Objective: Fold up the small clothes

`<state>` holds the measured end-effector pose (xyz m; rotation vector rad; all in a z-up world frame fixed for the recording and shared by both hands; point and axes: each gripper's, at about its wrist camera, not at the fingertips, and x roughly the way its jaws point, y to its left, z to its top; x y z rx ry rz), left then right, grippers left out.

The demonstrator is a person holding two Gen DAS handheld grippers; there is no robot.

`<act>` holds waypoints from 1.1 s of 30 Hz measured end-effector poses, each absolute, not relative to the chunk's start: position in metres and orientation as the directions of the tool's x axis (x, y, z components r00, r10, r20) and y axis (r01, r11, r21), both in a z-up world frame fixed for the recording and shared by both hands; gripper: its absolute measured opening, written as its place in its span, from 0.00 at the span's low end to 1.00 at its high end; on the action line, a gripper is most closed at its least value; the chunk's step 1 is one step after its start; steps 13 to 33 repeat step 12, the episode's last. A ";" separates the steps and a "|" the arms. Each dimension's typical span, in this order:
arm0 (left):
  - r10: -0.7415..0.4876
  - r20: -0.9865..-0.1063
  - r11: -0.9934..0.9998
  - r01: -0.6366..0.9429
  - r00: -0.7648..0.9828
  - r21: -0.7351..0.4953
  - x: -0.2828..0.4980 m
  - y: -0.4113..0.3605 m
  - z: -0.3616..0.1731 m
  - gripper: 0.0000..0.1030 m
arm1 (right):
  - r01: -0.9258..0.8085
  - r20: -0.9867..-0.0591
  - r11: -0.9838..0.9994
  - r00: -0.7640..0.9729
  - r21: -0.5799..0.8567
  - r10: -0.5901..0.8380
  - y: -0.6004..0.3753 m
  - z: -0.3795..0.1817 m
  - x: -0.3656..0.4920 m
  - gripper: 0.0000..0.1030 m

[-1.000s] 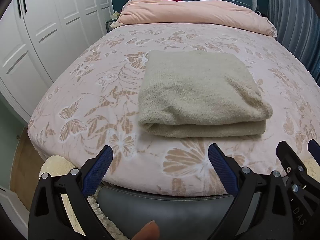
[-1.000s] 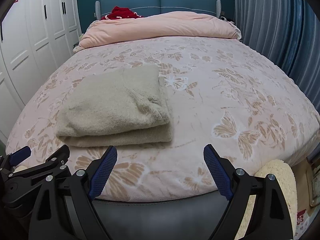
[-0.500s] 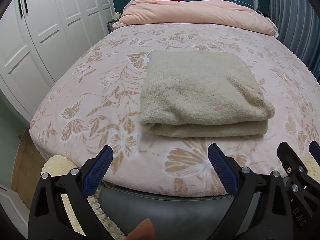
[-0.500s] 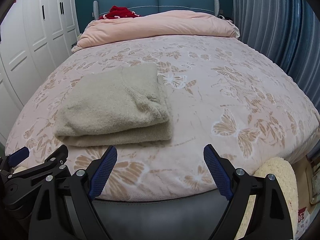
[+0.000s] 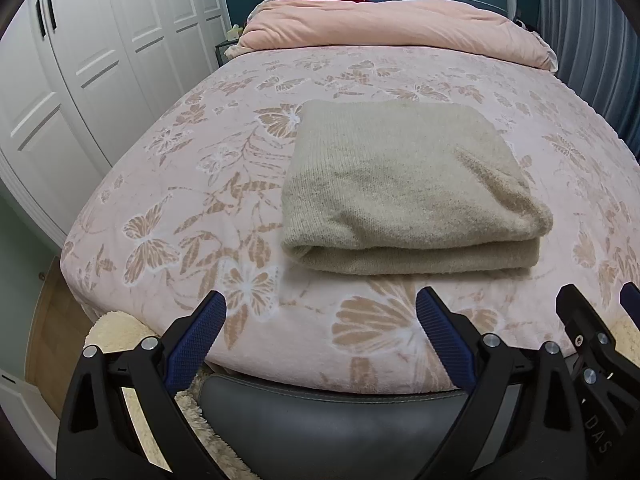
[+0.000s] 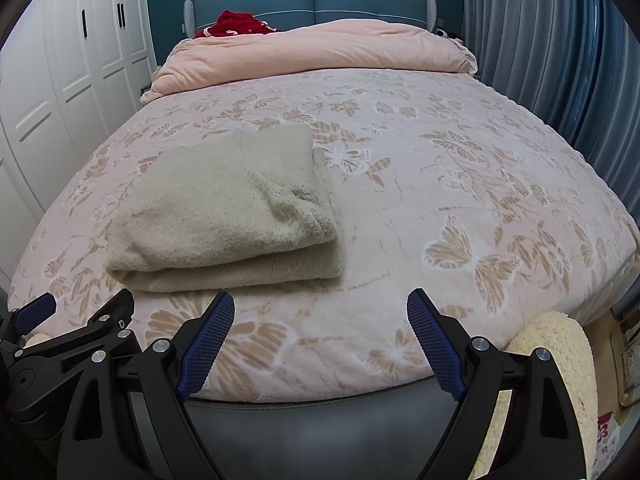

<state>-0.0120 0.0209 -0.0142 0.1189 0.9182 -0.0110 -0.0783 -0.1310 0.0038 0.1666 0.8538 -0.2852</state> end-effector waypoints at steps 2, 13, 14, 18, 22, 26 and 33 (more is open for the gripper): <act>0.041 -0.795 0.994 0.060 0.605 0.096 -0.012 0.021 -0.015 0.91 | 0.314 -0.761 0.949 0.622 0.031 -0.181 -0.131 0.004 -0.078 0.84; 0.040 -0.798 0.994 0.057 0.601 0.093 -0.012 0.020 -0.016 0.90 | 0.312 -0.761 0.950 0.623 0.032 -0.180 -0.132 0.003 -0.078 0.84; 0.040 -0.798 0.994 0.057 0.601 0.093 -0.012 0.020 -0.016 0.90 | 0.312 -0.761 0.950 0.623 0.032 -0.180 -0.132 0.003 -0.078 0.84; 0.040 -0.798 0.994 0.057 0.601 0.093 -0.012 0.020 -0.016 0.90 | 0.312 -0.761 0.950 0.623 0.032 -0.180 -0.132 0.003 -0.078 0.84; 0.040 -0.798 0.994 0.057 0.601 0.093 -0.012 0.020 -0.016 0.90 | 0.312 -0.761 0.950 0.623 0.032 -0.180 -0.132 0.003 -0.078 0.84; 0.040 -0.798 0.994 0.057 0.601 0.093 -0.012 0.020 -0.016 0.90 | 0.312 -0.761 0.950 0.623 0.032 -0.180 -0.132 0.003 -0.078 0.84; 0.040 -0.798 0.994 0.057 0.601 0.093 -0.012 0.020 -0.016 0.90 | 0.312 -0.761 0.950 0.623 0.032 -0.180 -0.132 0.003 -0.078 0.84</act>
